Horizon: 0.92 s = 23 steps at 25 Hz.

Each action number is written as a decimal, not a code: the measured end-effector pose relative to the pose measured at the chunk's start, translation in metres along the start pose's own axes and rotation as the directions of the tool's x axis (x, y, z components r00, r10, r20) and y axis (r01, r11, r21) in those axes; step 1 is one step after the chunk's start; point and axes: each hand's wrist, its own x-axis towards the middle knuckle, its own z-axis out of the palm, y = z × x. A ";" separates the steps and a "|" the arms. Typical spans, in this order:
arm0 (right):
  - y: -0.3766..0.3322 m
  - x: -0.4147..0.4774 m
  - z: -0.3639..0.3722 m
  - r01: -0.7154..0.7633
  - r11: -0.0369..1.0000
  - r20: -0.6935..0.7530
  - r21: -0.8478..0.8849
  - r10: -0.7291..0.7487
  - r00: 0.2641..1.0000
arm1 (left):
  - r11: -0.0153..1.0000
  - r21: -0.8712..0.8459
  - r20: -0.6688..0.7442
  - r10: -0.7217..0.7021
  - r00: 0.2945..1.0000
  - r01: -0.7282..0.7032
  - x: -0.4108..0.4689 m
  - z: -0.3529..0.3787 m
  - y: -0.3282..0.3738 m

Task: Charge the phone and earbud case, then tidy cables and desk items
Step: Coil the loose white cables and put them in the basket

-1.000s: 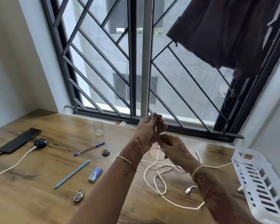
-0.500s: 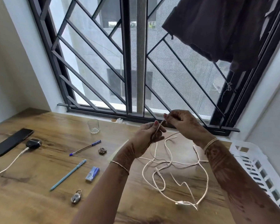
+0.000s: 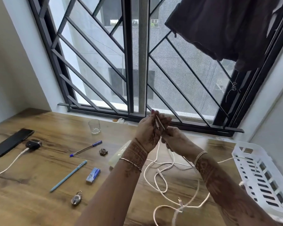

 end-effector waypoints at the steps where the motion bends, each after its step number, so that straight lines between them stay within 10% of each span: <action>1: 0.001 -0.002 -0.002 -0.021 0.997 0.032 -0.069 0.023 0.999 | 0.999 0.036 -0.033 0.031 0.999 -0.030 0.003 -0.001 -0.002; 11: -0.040 -0.016 -0.045 0.098 0.927 -0.037 -0.362 -0.119 0.992 | 0.744 0.663 -0.029 -0.078 0.997 0.078 0.010 -0.021 -0.019; 23: 0.001 0.013 -0.026 0.015 0.998 -0.198 -0.054 -0.026 0.980 | 0.980 0.152 0.022 -0.130 0.991 0.126 -0.007 -0.007 -0.006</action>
